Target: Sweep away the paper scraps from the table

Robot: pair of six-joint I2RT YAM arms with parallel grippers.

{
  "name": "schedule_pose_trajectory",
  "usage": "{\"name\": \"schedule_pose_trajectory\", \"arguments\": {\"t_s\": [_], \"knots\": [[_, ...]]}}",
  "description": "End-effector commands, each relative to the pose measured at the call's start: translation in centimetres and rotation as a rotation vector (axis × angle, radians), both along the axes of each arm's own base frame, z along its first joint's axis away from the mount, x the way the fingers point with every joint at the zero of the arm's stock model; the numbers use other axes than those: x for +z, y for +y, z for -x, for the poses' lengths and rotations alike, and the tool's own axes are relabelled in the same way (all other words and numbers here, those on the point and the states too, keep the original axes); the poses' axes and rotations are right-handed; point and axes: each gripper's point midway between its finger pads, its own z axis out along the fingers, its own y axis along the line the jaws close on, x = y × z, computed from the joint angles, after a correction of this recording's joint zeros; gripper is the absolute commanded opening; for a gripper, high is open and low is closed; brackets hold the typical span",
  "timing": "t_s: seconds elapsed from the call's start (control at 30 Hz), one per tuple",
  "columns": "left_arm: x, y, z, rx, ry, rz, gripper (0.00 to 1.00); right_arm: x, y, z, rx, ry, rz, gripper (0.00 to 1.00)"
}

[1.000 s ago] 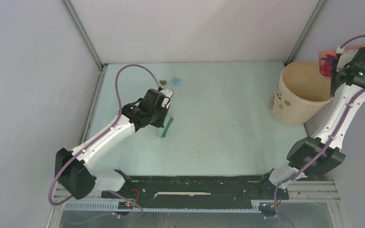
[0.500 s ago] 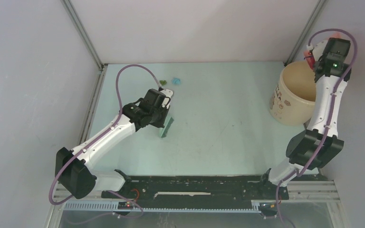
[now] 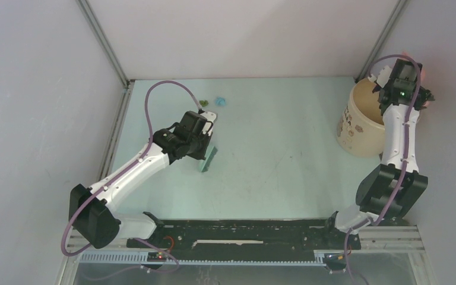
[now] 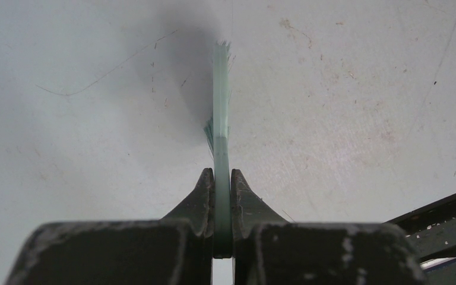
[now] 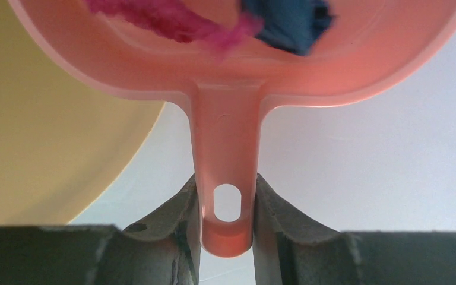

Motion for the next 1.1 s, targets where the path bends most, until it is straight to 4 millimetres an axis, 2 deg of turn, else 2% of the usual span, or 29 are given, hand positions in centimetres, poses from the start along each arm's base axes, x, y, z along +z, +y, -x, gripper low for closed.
{"name": "schedule_pose_trajectory", "arguments": {"t_s": [0.0,0.17,0.27,0.4,0.5,0.8,0.9,0.93,1.07], "knots": [[-0.2,-0.3,-0.2,-0.02,-0.003,0.006,0.02,6.3,-0.3,0.6,0.058,-0.049,0.215,0.0],[-0.2,-0.3,-0.1,-0.021,-0.003,0.006,0.02,6.8,-0.2,0.9,0.082,-0.008,0.261,0.0],[-0.2,-0.3,-0.2,-0.02,-0.004,0.006,0.02,6.0,0.0,1.2,0.093,0.04,0.257,0.0],[-0.2,-0.3,-0.2,-0.022,-0.001,0.008,0.02,6.4,0.1,1.2,0.112,0.054,0.307,0.0],[-0.2,-0.3,-0.2,-0.02,-0.003,0.008,0.02,5.6,0.2,1.5,0.124,0.095,0.31,0.0],[0.2,-0.3,-0.1,-0.023,-0.013,0.014,0.02,6.5,-0.1,1.5,0.125,0.084,0.346,0.0],[0.0,-0.4,-0.1,-0.025,-0.007,0.016,0.02,5.0,0.1,1.8,0.134,0.14,0.326,0.0],[-0.1,-0.5,-0.1,-0.028,-0.001,0.016,0.02,6.7,0.3,1.1,0.148,0.089,0.378,0.0],[0.0,-0.4,-0.1,-0.025,-0.007,0.014,0.02,6.4,0.3,1.6,0.127,0.103,0.367,0.0]]}}
